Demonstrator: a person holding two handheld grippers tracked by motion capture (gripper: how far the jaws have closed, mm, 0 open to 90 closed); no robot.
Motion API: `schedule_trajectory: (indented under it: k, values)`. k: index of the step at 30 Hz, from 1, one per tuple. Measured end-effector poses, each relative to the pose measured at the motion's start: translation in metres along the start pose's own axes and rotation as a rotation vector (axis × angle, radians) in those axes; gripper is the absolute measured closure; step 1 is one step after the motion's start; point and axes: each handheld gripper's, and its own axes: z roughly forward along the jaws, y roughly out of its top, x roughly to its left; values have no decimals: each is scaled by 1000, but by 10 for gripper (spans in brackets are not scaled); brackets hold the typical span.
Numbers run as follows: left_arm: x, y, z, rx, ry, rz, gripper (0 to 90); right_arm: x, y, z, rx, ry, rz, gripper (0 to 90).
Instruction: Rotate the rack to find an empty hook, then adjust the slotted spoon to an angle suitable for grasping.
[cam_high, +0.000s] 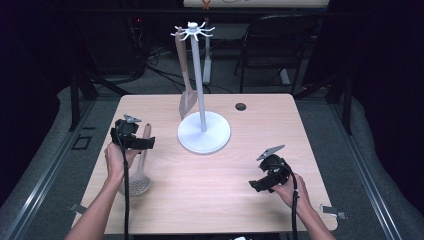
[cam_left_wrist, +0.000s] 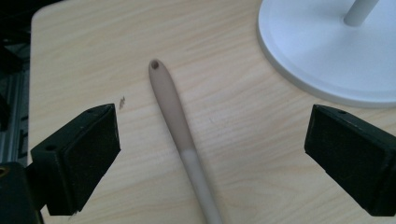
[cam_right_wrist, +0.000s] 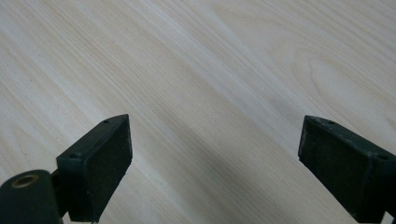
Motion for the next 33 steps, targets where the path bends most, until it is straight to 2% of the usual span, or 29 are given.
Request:
schedule_trajectory:
  k: [2, 5, 7, 8, 13, 18, 20, 24, 26, 33]
  values:
    - [1, 0, 0, 11, 2, -2, 26, 0, 0, 0, -3, -4, 1, 86]
    - [3, -1, -3, -5, -12, -22, 20, -2, 0, 0, 3, -12, -6, 71]
    - [4, -3, -2, -5, -18, -27, 19, -2, 0, 2, -15, -10, 10, 67]
    - [4, -4, -1, -1, -20, -25, 19, -3, 1, 1, 1, -13, 0, 63]
    - [8, -7, 1, 11, -17, -28, 17, -4, 2, 5, 13, -1, 0, 45]
    - [8, -11, 0, 19, -15, -35, 18, -3, 3, 5, -2, -8, -9, 43]
    - [8, -13, 0, 25, -16, -38, 18, -3, 3, 5, 7, 2, -17, 41]
    - [9, -15, -1, 25, -17, -54, 16, -3, 3, 4, 11, -11, -25, 39]
    - [10, -16, 0, 32, -17, -60, 4, -4, 3, 4, -1, -8, -14, 39]
    - [15, -17, 6, 62, -14, -74, 2, -4, 3, 6, 2, 5, -21, 34]
